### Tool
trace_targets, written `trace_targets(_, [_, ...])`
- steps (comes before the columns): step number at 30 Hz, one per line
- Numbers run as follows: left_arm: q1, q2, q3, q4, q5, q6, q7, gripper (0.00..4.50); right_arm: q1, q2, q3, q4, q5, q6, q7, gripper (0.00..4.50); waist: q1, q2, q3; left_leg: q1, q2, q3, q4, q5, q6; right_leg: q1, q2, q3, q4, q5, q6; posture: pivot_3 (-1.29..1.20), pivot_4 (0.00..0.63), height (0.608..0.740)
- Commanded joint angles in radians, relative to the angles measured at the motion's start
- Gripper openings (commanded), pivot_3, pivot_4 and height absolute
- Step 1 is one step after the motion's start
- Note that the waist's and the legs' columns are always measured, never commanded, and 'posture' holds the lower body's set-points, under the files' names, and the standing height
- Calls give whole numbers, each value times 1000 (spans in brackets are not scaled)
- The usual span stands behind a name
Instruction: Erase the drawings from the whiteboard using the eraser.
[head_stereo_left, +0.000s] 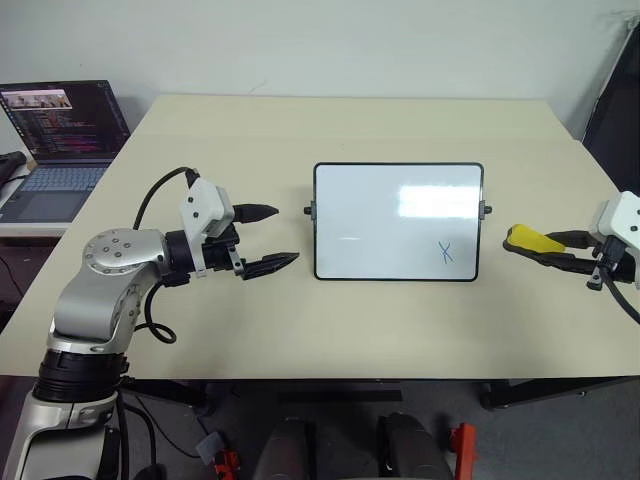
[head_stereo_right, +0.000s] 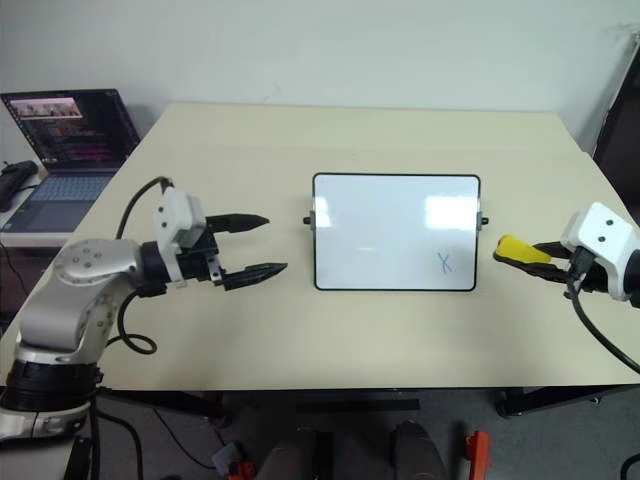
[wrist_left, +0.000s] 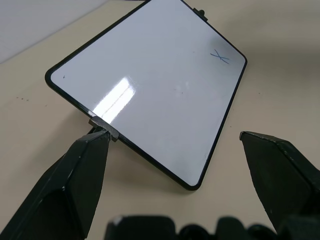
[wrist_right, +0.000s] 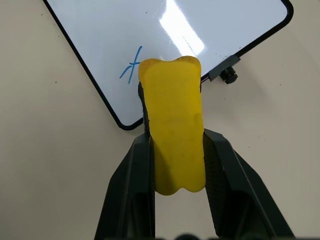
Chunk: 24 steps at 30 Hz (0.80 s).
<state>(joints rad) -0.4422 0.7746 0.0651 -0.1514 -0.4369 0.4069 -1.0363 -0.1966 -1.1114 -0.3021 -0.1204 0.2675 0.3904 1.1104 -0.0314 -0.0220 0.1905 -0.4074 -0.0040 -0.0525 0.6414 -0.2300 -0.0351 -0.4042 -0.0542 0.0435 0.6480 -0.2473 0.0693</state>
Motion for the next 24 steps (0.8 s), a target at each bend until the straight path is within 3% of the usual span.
trace_targets(1, [-23,4,8,-26,-6,-7,-3,4500,-31,20,-18,-17,20,-16,-31,959,0,0,0,0,0,0,0,0,0,0,0,0,0,0,0,0,150,740])
trace_targets(3, [-26,1,4,-21,-4,-9,-5,4500,-80,73,-8,-15,28,-31,-78,959,-2,0,0,0,0,0,0,0,0,0,0,0,0,0,0,0,150,740])
trace_targets(6, [-29,-16,-14,-2,12,-25,1,4500,-155,287,66,-46,45,-36,-221,959,-8,-2,-1,1,1,0,1,0,0,0,1,0,1,0,0,0,150,740])
trace_targets(10, [-14,-46,-35,-7,20,-27,11,4500,-142,442,149,-17,-74,-102,-381,959,-1,-1,-1,0,0,-1,2,0,0,0,1,0,3,1,0,0,150,740])
trace_targets(24, [-8,-46,-29,-22,17,-16,2,4500,-178,445,246,267,-218,-296,-408,959,-4,0,0,-1,-1,-1,3,0,0,0,-1,1,1,3,2,0,150,740])
